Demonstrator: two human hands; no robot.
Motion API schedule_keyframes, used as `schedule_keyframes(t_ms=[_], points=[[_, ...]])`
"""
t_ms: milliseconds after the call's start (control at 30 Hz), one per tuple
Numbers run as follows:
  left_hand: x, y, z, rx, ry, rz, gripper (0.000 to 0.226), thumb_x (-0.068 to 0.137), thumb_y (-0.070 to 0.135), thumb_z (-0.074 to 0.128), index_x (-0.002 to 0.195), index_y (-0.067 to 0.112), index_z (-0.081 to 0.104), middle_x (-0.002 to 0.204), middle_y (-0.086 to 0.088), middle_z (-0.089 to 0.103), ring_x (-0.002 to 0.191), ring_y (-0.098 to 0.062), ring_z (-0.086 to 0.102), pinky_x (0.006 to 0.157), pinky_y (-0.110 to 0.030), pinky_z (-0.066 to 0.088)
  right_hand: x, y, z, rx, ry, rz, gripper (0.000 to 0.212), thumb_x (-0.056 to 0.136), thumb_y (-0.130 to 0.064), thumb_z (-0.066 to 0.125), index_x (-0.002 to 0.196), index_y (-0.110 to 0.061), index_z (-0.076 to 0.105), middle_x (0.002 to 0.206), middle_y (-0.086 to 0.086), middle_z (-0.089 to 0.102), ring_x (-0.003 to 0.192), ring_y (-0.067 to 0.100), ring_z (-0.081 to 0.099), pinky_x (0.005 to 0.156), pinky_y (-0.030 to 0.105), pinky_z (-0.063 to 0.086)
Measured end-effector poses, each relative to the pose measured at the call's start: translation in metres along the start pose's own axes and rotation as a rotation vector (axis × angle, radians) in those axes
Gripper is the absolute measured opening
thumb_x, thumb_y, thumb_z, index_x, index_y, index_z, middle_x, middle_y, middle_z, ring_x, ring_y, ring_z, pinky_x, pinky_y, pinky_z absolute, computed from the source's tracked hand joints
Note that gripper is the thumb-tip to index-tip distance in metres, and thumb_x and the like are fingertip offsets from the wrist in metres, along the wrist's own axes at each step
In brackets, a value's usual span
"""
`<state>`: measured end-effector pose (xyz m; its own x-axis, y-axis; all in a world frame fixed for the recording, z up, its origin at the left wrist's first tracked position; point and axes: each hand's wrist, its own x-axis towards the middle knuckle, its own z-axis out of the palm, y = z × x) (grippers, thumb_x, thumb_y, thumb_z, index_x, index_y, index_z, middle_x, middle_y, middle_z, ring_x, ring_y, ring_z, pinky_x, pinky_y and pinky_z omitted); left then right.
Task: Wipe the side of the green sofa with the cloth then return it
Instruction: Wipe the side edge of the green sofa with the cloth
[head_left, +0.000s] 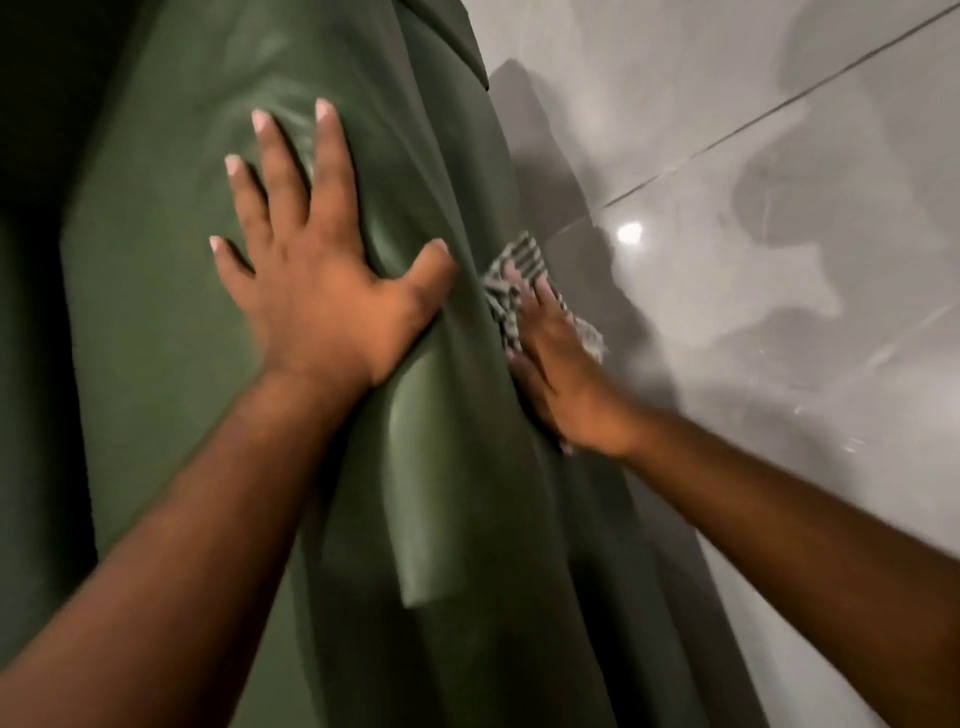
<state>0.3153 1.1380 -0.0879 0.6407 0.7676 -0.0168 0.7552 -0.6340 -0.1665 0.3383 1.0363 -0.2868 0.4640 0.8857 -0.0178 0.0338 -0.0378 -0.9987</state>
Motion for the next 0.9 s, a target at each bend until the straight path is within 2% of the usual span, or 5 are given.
schedule_keyframes(t_ms=[167,400,567,800,900], points=[[-0.002,-0.001,0.004,0.017,-0.011,-0.009,0.104,0.066,0.068,0.046,0.156,0.037,0.002,0.167,-0.002,-0.006,0.154,-0.032,-0.006,0.116,-0.069,0.005,0.092,-0.014,-0.009,0.157,0.114,0.116,0.061,0.097,-0.023,0.047,0.15,-0.01,0.02,0.162,0.013,0.018,0.151,0.037,0.008,0.122,0.057,0.013],[-0.006,0.006,0.007,-0.004,0.015,-0.042,0.104,0.063,0.057,0.049,0.157,0.031,0.013,0.167,-0.006,0.0,0.154,-0.031,-0.003,0.117,-0.066,0.002,-0.048,-0.018,0.007,0.24,0.016,0.111,0.053,0.09,-0.071,0.024,0.136,-0.068,-0.001,0.15,-0.048,-0.005,0.152,0.016,-0.004,0.122,0.057,0.005],[-0.006,0.003,0.016,0.016,0.044,-0.044,0.104,0.063,0.058,0.051,0.157,0.028,0.017,0.167,-0.009,0.005,0.154,-0.031,0.001,0.117,-0.067,0.005,0.022,-0.011,0.0,0.122,0.042,-0.019,0.058,0.092,-0.067,0.018,0.145,-0.049,0.004,0.159,-0.015,0.002,0.151,0.037,0.004,0.117,0.067,0.012],[-0.004,0.0,0.021,0.019,0.097,-0.015,0.101,0.065,0.06,0.049,0.156,0.025,0.022,0.165,-0.014,0.011,0.153,-0.035,0.005,0.116,-0.069,0.007,0.225,-0.005,-0.018,0.243,0.139,0.107,0.061,0.097,-0.027,0.045,0.15,-0.008,0.021,0.16,0.017,0.022,0.149,0.03,0.019,0.123,0.047,0.016],[-0.003,-0.003,0.023,0.029,0.097,-0.01,0.103,0.064,0.061,0.049,0.156,0.025,0.021,0.165,-0.014,0.01,0.154,-0.035,0.005,0.116,-0.067,0.006,0.267,0.011,-0.025,0.39,0.157,0.261,0.061,0.099,-0.034,0.042,0.152,-0.016,0.017,0.163,0.007,0.017,0.146,0.015,0.021,0.12,0.029,0.018]])
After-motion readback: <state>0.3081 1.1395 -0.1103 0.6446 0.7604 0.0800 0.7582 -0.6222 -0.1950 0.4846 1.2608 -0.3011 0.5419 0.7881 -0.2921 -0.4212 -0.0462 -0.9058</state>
